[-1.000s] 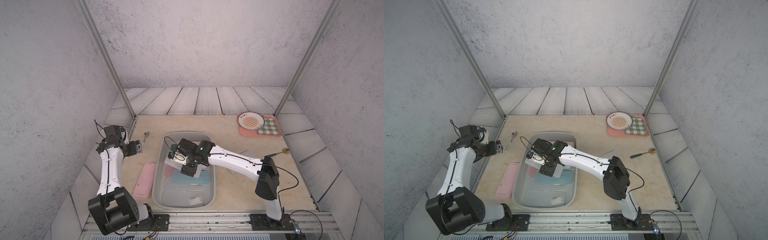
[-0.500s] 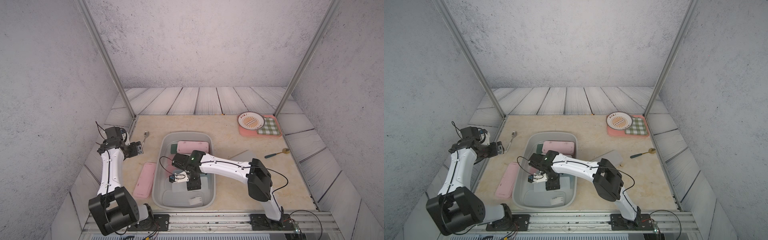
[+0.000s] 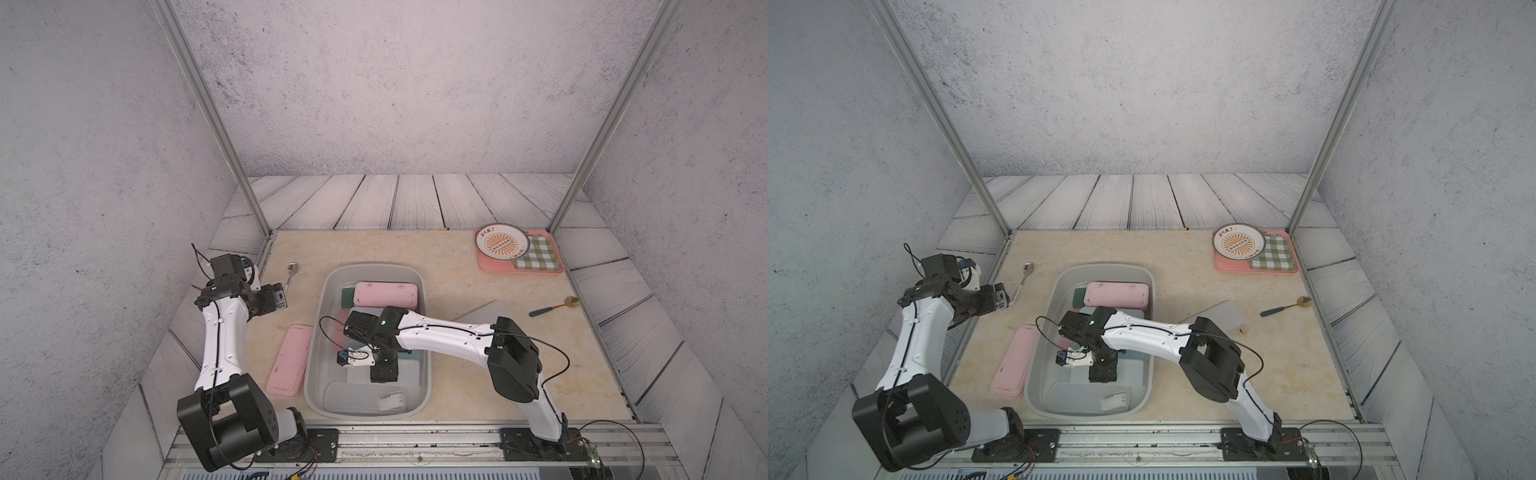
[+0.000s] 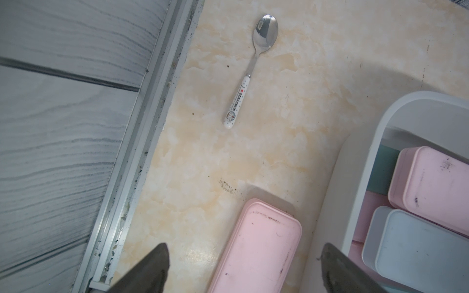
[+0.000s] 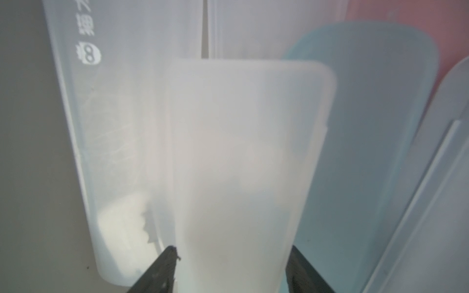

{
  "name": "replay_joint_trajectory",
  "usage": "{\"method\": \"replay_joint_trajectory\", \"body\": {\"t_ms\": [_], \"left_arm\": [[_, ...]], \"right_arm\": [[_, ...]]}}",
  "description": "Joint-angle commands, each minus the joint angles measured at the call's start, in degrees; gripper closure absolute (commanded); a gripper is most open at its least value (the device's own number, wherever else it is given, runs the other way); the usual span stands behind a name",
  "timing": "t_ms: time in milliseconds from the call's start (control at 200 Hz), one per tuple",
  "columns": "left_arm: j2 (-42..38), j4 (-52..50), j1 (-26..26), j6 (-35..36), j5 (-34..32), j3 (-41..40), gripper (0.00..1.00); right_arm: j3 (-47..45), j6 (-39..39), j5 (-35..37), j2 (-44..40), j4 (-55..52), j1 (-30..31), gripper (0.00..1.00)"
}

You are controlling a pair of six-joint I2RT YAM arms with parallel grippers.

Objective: Put the pencil case into the storage box
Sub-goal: Place the pencil case at the storage box, then adjust the pencil case in the storage box.

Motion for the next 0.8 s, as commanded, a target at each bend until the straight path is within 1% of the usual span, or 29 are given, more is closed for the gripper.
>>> {"method": "replay_joint_trajectory", "body": {"t_ms": [0, 75, 130, 210, 250, 275, 305, 365, 430, 480, 550, 641, 681, 716, 796], "left_arm": [[-1.35, -0.65, 0.34, 0.1, 1.5, -0.6, 0.06], [-1.69, -0.69, 0.21, 0.56, 2.15, -1.12, 0.06], [-1.78, -0.67, 0.21, 0.78, 2.27, -1.44, 0.06], [-1.53, -1.23, 0.23, 1.65, 3.7, -1.58, 0.06], [-1.08, -2.95, 0.04, 3.83, 8.03, -0.77, 0.09], [-0.72, -4.9, -0.03, 7.3, 12.4, 0.03, 0.11], [-0.54, -7.88, -0.74, 10.48, 16.09, 1.16, 0.12], [-1.54, -13.64, -3.29, 18.85, 20.62, 2.26, 0.13], [-4.82, -18.14, -7.33, 29.65, 22.16, 0.93, 0.13], [-8.56, -20.1, -10.81, 37.92, 21.96, -1.39, 0.13], [-13.94, -23.59, -15.47, 50.36, 22.18, -5.45, 0.13], [-17.98, -28.14, -22.75, 61.11, 19.49, -9.4, 0.13], [-18.94, -29.57, -26.64, 64.06, 18.33, -11.19, 0.14], [-19.88, -29.29, -30.27, 65.17, 17.0, -13.11, 0.14], [-23.91, -20.66, -38.76, 63.18, 11.84, -18.88, 0.07]], "right_arm": [[-6.93, 5.93, -6.2, -12.36, 10.05, -0.65, 0.3], [-15.28, 5.55, -5.3, -17.24, 15.87, -0.64, 0.26], [-20.62, 4.99, -4.26, -19.21, 19.91, -0.64, 0.24], [-22.05, 6.46, -0.29, -19.75, 20.73, -0.66, 0.25], [-22.86, 7.03, 0.62, -19.99, 21.89, -0.83, 0.26], [-23.33, 6.42, 0.48, -20.18, 22.4, -0.86, 0.26], [-23.75, 5.82, 0.13, -20.34, 22.5, -0.86, 0.26], [-24.56, 4.64, -0.21, -20.73, 22.74, -0.86, 0.26], [-26.25, 4.11, -0.72, -22.2, 24.33, -0.89, 0.26], [-28.73, 6.36, -2.41, -24.76, 27.81, -1.82, 0.26], [-31.92, 12.38, -6.27, -30.23, 33.39, -4.93, 0.26], [-37.09, 20.38, -7.83, -38.14, 40.25, -9.74, 0.26], [-39.78, 23.8, -7.84, -41.88, 43.15, -11.9, 0.26], [-42.17, 27.02, -7.3, -44.97, 45.61, -13.83, 0.26], [-46.78, 32.33, -5.9, -50.99, 49.88, -17.27, 0.25]]}}
